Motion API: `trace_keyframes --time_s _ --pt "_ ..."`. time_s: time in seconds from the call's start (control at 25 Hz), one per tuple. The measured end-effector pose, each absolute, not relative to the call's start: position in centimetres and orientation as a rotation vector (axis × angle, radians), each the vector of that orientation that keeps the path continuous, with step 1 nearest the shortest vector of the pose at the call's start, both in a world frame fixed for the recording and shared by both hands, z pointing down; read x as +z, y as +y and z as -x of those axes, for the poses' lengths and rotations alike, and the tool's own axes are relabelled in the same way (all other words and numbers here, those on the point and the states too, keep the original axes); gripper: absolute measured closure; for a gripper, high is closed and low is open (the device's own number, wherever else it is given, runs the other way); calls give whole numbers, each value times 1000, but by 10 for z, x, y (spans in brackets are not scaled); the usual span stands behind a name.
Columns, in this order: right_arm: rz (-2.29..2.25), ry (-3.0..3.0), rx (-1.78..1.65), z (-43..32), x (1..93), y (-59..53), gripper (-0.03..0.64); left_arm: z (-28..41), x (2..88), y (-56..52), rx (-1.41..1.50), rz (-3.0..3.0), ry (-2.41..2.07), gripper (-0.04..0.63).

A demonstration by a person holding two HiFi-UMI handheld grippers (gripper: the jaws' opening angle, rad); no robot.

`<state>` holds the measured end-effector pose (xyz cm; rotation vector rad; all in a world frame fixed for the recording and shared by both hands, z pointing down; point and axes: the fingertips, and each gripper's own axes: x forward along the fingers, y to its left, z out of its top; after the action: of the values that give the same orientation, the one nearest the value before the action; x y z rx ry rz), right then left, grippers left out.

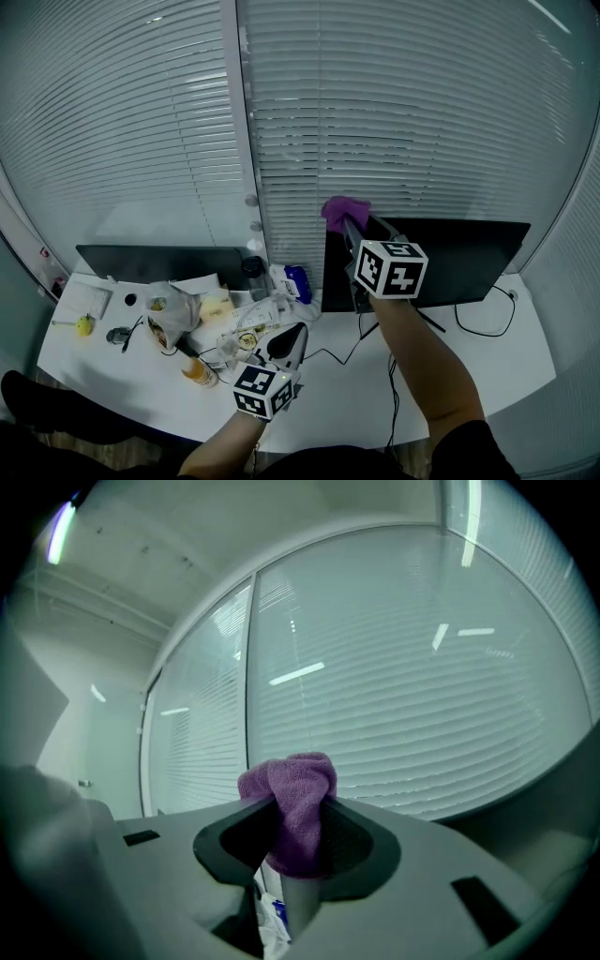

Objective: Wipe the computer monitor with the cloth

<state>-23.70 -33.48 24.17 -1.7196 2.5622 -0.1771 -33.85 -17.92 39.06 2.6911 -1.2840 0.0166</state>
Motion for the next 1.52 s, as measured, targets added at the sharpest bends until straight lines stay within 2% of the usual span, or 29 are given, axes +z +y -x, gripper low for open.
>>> trace_keyframes --time_s 0.24,0.68,1.0,1.52 --pt "1819 2634 -46 245 247 -346 474 339 395 -179 34 -2687 -1266 591" --pt "1872 2599 -55 215 249 -348 474 314 401 -183 46 -2717 -1196 591" --pt "1902 2557 -77 155 249 -346 474 265 401 -190 57 -2739 -1145 591" --pt "1977 2452 -106 7 243 -332 474 142 398 -186 102 -2785 -1038 591"
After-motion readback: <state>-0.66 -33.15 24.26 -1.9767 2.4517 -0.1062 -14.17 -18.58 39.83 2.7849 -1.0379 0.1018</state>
